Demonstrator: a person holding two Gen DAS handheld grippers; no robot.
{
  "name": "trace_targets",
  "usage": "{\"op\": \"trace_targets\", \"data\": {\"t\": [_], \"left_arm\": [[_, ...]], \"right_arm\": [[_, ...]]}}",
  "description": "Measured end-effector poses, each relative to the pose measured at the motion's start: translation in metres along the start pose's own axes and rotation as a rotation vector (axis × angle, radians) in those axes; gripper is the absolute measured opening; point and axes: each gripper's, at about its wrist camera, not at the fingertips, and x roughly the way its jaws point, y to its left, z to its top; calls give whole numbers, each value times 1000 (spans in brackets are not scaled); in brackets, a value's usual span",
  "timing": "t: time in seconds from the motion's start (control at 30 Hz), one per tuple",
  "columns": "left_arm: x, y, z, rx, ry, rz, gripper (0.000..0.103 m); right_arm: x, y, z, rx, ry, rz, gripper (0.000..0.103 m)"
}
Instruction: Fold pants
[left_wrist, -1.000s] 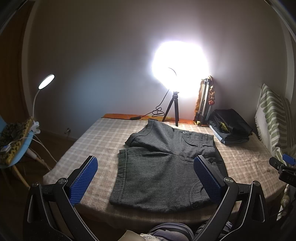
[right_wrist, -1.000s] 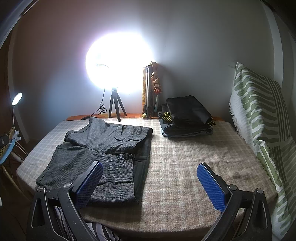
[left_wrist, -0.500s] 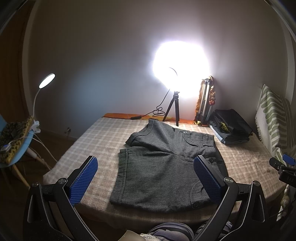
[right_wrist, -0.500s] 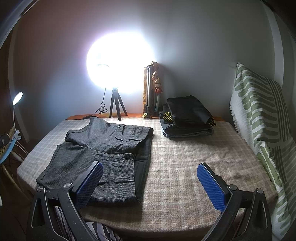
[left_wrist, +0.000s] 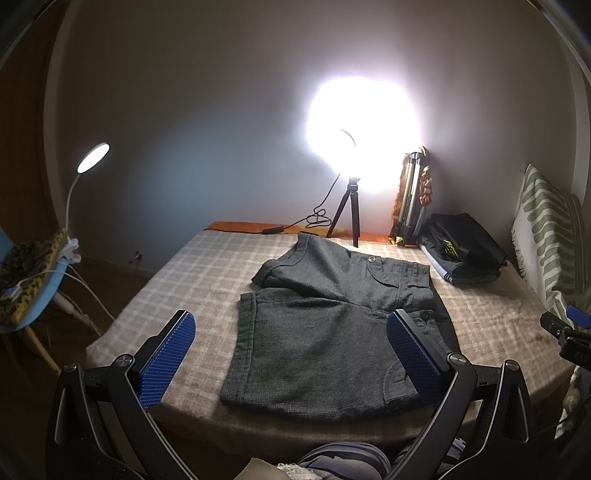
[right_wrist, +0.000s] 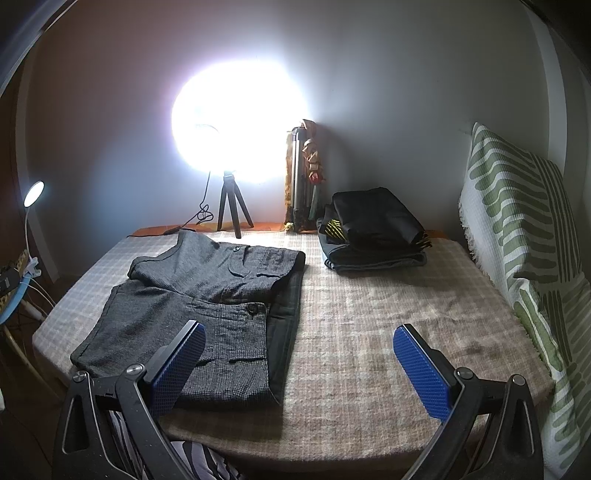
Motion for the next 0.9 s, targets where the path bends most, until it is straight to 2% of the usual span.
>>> {"op": "trace_targets", "data": {"t": [0.4,0.73,0.9], "left_arm": [[26,29,-2,7,25,42,103],[86,69,14,-8,122,32,103],[126,80,30,-22,165,3,100]], "right_arm": [[12,0,6,-18,15,-21,103],[49,-12,35,-37,18,-12,103],[84,-16,56,-64,33,37,103]]}}
